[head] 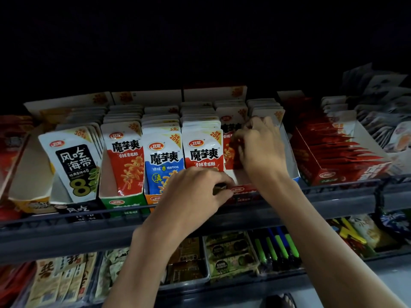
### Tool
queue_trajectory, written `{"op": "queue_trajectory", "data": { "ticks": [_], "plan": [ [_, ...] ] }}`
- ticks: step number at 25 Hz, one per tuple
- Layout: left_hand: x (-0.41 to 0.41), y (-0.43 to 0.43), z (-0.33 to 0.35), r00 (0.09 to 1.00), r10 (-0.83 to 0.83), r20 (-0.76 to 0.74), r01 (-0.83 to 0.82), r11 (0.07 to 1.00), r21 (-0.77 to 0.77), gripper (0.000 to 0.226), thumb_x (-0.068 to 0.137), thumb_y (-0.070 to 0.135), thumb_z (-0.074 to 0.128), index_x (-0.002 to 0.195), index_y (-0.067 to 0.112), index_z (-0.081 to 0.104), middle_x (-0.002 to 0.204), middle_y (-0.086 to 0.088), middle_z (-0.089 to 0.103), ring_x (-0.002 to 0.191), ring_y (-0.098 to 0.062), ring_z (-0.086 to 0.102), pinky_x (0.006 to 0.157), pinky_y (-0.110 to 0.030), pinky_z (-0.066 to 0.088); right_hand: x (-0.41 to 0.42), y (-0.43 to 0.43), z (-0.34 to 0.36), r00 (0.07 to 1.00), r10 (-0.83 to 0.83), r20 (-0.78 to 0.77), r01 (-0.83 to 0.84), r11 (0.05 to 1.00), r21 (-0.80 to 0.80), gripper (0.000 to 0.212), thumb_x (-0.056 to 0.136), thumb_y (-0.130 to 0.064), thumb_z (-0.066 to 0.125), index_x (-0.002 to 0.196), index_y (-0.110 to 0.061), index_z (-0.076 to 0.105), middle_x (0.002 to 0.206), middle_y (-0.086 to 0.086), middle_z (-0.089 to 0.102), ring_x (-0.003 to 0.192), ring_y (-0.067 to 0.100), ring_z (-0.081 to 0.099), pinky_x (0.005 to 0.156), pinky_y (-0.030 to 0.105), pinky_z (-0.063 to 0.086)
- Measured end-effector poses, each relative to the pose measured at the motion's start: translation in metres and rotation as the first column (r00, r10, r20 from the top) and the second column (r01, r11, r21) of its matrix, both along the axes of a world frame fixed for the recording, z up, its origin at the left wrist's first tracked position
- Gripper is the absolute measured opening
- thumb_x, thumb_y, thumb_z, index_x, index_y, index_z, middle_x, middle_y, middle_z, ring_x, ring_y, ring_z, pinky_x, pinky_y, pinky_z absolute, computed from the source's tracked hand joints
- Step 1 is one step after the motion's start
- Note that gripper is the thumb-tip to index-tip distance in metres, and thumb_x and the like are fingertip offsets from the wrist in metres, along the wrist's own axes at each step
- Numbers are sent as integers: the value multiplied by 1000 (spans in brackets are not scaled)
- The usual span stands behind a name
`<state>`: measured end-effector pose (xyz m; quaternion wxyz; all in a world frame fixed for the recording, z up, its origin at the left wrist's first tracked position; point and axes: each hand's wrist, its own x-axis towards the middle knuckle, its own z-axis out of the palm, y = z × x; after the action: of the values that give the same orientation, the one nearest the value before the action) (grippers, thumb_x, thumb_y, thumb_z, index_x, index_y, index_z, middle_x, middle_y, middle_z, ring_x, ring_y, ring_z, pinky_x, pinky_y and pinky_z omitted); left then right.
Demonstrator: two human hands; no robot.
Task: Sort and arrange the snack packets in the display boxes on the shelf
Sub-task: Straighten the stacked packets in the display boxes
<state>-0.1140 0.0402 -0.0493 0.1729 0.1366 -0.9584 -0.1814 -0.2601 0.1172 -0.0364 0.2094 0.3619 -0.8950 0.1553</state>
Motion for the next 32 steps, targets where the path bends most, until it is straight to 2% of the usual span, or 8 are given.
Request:
{"op": "queue_trajectory", "data": {
  "ticks": [2, 6, 9, 11, 15, 21, 28, 32],
  "plan": [
    [4, -3, 3, 994, 5, -113, -1, 999, 34, 21, 88, 39, 64, 108, 35, 70, 106, 18, 70, 94, -2, 62, 85, -33, 53, 3, 4, 6, 1000, 15, 5, -14, 995, -102, 27, 92, -13, 59, 116, -19, 71, 115, 5, 58, 115, 25, 41, 91, 35, 36],
    [23, -17, 15, 910, 195, -365, -150, 977, 149, 16, 93, 26, 61, 104, 31, 73, 98, 17, 71, 82, 4, 62, 68, -7, 46, 19, 6, 28, 991, 134, -21, -131, 904, -406, 20, 93, -13, 58, 105, -20, 72, 105, 1, 61, 106, 19, 53, 85, 34, 44],
    [40, -33, 19, 779, 431, -455, -282, 889, 360, 19, 92, 22, 58, 97, 33, 72, 83, 13, 69, 61, -1, 58, 50, -20, 45, 46, -2, 38, 926, 373, -65, -345, 762, -547, 16, 92, -14, 58, 97, -18, 73, 99, -4, 64, 87, 8, 58, 73, 31, 49],
    [53, -48, 20, 695, 546, -467, -363, 828, 428, 19, 90, 21, 56, 94, 31, 72, 83, 13, 68, 70, -5, 61, 58, -33, 52, 68, -14, 40, 867, 496, -42, -447, 739, -503, 17, 93, -17, 57, 98, -19, 74, 98, -6, 65, 82, 6, 60, 69, 28, 50],
    [76, -76, 17, 646, 698, -311, -573, 711, 407, 14, 90, 27, 57, 95, 33, 69, 86, 5, 69, 79, -20, 60, 66, -38, 51, 103, -50, 37, 777, 615, 137, -554, 770, -317, 19, 96, -22, 56, 106, -24, 72, 106, -8, 65, 93, 12, 62, 81, 39, 52],
    [102, -100, 18, 617, 761, -199, -658, 638, 401, 17, 89, 30, 58, 102, 32, 68, 86, 0, 68, 83, -30, 63, 72, -42, 54, 133, -97, 31, 817, 538, 206, -531, 842, -94, 37, 98, -31, 51, 135, -28, 54, 152, -7, 38, 131, 23, 45, 105, 41, 35],
    [114, -108, 16, 673, 735, -85, -668, 653, 357, 15, 88, 33, 57, 100, 36, 66, 79, 6, 64, 82, -28, 63, 70, -37, 51, 143, -133, 26, 881, 445, 163, -460, 885, 69, 40, 96, -31, 53, 134, -21, 45, 140, 3, 41, 108, 33, 57, 83, 42, 45],
    [119, -108, 16, 684, 721, -110, -658, 675, 334, 18, 90, 32, 57, 104, 35, 67, 73, 18, 54, 84, -23, 62, 72, -36, 51, 146, -136, 26, 894, 432, 120, -439, 898, 35, 39, 97, -29, 52, 134, -22, 44, 131, 4, 44, 102, 33, 58, 78, 41, 44]
  ]
}}
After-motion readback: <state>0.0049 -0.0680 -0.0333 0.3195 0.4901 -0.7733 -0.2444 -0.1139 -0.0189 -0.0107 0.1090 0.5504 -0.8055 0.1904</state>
